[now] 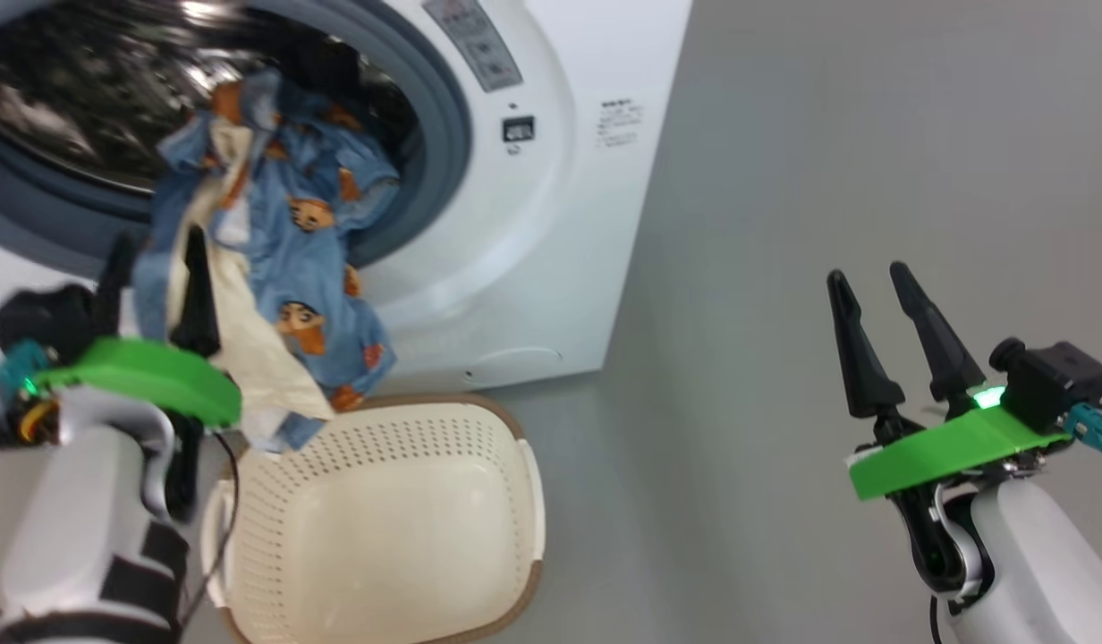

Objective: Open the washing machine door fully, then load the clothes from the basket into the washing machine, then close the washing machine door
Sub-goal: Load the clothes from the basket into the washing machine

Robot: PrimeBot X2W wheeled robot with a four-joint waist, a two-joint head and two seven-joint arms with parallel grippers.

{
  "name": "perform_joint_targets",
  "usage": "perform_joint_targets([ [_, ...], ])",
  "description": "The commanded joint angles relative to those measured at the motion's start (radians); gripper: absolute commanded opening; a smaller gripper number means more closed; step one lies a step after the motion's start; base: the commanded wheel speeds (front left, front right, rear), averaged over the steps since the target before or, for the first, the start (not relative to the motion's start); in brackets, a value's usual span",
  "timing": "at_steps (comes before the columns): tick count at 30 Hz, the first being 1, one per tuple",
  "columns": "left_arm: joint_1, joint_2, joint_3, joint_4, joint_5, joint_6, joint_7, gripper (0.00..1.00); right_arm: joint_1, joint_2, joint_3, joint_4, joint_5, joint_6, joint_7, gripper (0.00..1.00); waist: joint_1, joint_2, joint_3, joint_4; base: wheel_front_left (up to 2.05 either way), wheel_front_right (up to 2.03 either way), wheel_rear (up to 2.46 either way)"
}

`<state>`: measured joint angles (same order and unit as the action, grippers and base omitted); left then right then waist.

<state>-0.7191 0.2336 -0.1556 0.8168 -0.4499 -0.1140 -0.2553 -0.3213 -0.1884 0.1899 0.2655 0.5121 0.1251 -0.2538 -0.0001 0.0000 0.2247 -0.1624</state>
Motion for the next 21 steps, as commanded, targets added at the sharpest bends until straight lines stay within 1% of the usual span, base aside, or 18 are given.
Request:
perform_joint_targets([
  [1, 0.019, 0.033, 0.033, -0.042, 0.012, -0.002, -0.006, 1.00, 0.015, -0.011, 0.018, -0.018, 0.016, 0.006, -0.008, 1.00, 0.0001, 0.0000, -0.051, 0.049, 0.00, 0.00, 0.00],
  [8, 0.163, 0.014, 0.074, -0.171, 0.038, 0.002, -0.006, 1.00, 0.034, -0.022, 0.022, -0.018, 0.025, 0.006, -0.008, 1.00, 0.0001, 0.0000, -0.089, 0.081, 0.00, 0.00, 0.00],
  [14, 0.298, 0.009, 0.101, -0.280, 0.060, 0.004, -0.006, 1.00, 0.052, -0.030, 0.033, -0.012, 0.034, 0.006, -0.008, 1.00, 0.0001, 0.0000, -0.120, 0.092, 0.00, 0.00, 0.00],
  [16, 0.319, 0.009, 0.107, -0.296, 0.061, 0.005, -0.006, 1.00, 0.055, -0.031, 0.034, -0.011, 0.035, 0.006, -0.008, 1.00, 0.0001, 0.0000, -0.126, 0.094, 0.00, 0.00, 0.00],
  [21, 0.408, 0.010, 0.123, -0.373, 0.080, 0.021, -0.006, 1.00, 0.076, -0.038, 0.034, -0.010, 0.040, 0.006, -0.008, 1.00, 0.0001, 0.0000, -0.147, 0.101, 0.00, 0.00, 0.00],
])
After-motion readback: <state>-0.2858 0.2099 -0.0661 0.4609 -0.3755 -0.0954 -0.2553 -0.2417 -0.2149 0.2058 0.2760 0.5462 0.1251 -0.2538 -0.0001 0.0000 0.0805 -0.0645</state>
